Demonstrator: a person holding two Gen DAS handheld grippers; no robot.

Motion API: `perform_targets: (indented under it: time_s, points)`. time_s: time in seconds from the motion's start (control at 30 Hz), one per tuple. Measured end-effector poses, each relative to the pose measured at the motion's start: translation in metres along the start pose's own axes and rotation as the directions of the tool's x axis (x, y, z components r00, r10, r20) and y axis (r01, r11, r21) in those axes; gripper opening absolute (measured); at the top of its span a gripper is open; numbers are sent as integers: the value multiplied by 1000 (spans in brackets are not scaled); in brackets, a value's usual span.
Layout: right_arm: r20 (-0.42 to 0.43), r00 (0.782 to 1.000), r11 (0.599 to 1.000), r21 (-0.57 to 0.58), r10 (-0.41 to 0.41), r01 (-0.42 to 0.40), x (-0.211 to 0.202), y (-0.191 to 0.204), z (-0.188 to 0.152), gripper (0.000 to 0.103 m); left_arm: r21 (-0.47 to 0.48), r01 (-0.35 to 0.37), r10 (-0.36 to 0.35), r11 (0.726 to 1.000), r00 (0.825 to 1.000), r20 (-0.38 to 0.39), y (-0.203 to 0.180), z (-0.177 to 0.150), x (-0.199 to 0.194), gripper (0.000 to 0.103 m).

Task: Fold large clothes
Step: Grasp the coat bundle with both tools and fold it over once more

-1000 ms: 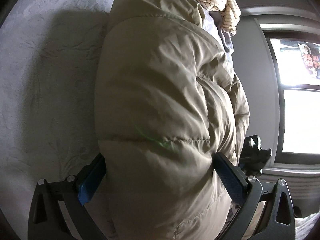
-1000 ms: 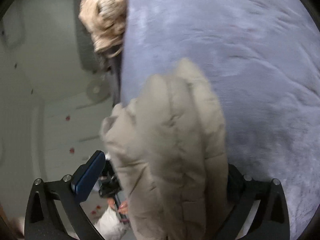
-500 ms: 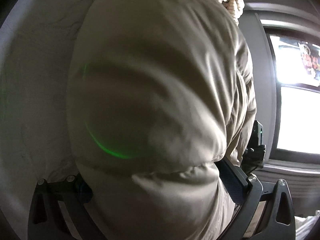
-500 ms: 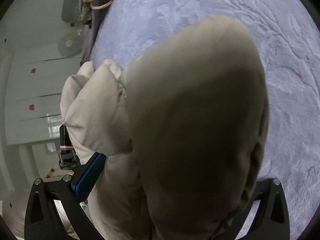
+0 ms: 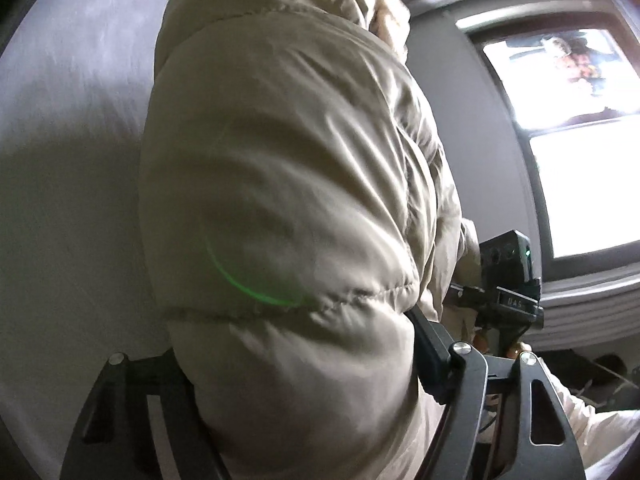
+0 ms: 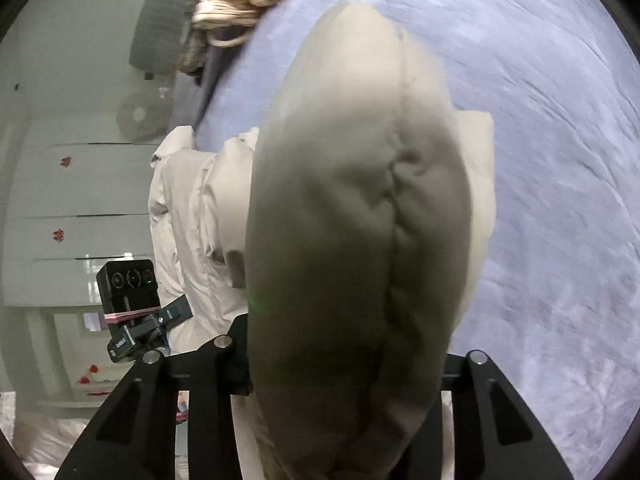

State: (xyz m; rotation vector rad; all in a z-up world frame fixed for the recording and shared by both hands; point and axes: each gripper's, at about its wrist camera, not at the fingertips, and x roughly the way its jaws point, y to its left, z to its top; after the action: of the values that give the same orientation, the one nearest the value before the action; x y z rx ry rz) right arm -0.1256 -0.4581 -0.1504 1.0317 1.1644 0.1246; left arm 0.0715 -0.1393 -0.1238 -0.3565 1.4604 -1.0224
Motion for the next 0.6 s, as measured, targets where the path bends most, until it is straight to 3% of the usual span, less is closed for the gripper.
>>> perform_targets:
  time_s: [0.23, 0.4, 0.5, 0.6]
  points:
    - [12, 999, 995, -89, 46, -45, 40, 67, 54, 44, 1, -40, 40, 999, 993, 109, 25, 62, -46, 76]
    - [12, 998, 989, -130, 68, -66, 93, 101, 105, 44, 8, -126, 123, 992, 980, 154, 54, 118, -58, 76]
    - [23, 998, 989, -137, 60, -57, 124, 106, 129, 44, -6, -191, 190, 982, 970, 154, 73, 144, -51, 77]
    - [28, 999, 994, -107, 30, -27, 149, 95, 138, 44, -58, -241, 246, 969, 961, 124, 100, 162, -32, 83]
